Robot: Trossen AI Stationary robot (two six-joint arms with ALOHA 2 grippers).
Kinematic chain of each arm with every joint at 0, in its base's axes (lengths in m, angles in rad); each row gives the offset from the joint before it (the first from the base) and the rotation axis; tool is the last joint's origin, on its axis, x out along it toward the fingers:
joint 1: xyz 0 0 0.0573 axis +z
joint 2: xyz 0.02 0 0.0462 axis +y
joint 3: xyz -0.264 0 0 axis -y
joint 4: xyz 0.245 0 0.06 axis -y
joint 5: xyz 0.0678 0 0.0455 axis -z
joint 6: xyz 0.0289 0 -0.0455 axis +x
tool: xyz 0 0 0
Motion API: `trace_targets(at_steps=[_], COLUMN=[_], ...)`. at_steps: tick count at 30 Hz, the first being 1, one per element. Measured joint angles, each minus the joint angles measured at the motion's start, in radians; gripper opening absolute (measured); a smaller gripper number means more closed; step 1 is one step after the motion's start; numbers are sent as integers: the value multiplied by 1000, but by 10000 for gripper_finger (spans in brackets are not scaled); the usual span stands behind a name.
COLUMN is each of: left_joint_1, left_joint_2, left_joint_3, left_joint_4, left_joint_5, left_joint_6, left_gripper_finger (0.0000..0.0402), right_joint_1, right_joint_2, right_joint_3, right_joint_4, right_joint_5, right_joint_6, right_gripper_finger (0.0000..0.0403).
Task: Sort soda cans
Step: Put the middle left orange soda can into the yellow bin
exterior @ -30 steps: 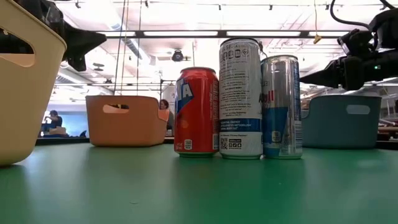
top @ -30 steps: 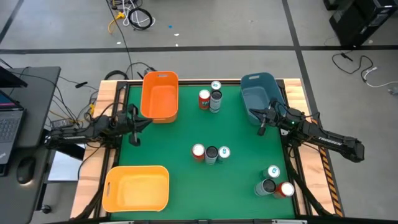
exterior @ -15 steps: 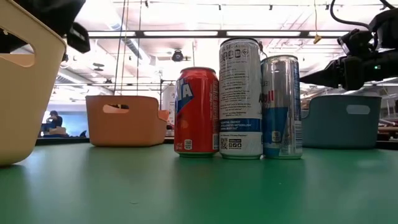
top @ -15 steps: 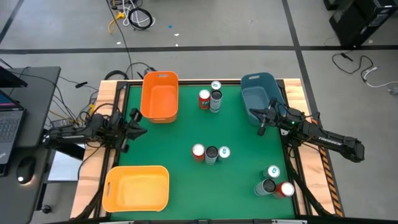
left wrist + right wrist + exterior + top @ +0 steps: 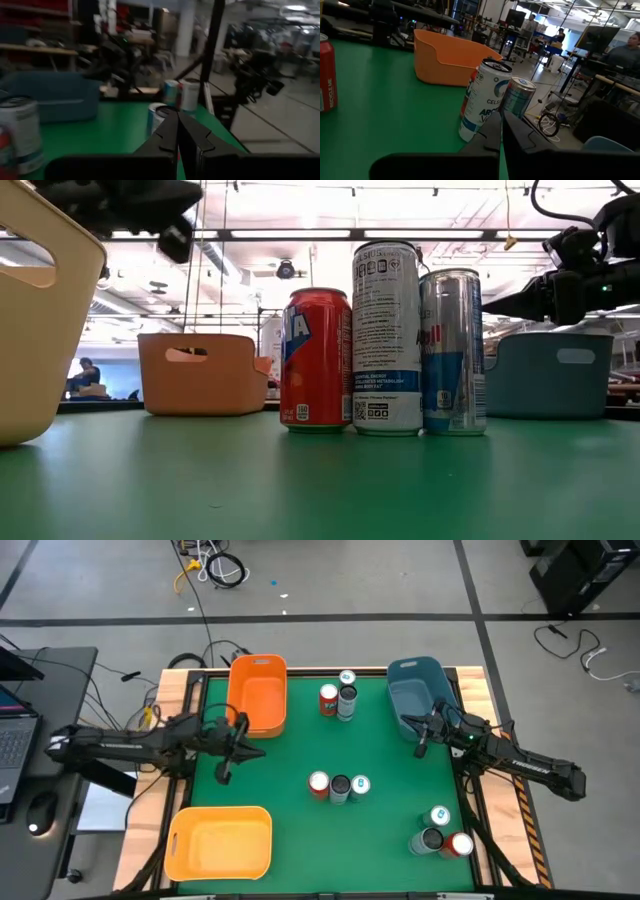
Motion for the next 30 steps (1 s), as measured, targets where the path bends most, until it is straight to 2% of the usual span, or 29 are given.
trace_targets(at_steps=[6,16,20,26,30], left_joint_1=[-2,-73,-114,-138,-138], left_joint_2=[212,447,529,641,712], left_joint_3=[167,378,450,559,625], left_joint_4=[-80,-347,-357,-386,-462], left_joint_5=[164,173,130,-12,-35], left_joint_6=[49,179,182,183,183], left_gripper_finger=[14,34,63,124,168], right_joint_1=[0,0,0,0,0], right_joint_2=[0,0,0,0,0], right_joint_3=[0,0,0,0,0], right_joint_4=[0,0,0,0,0], right_joint_5=[0,0,0,0,0], right_joint_6=[0,0,0,0,0], right_gripper_finger=[7,7,7,7,7])
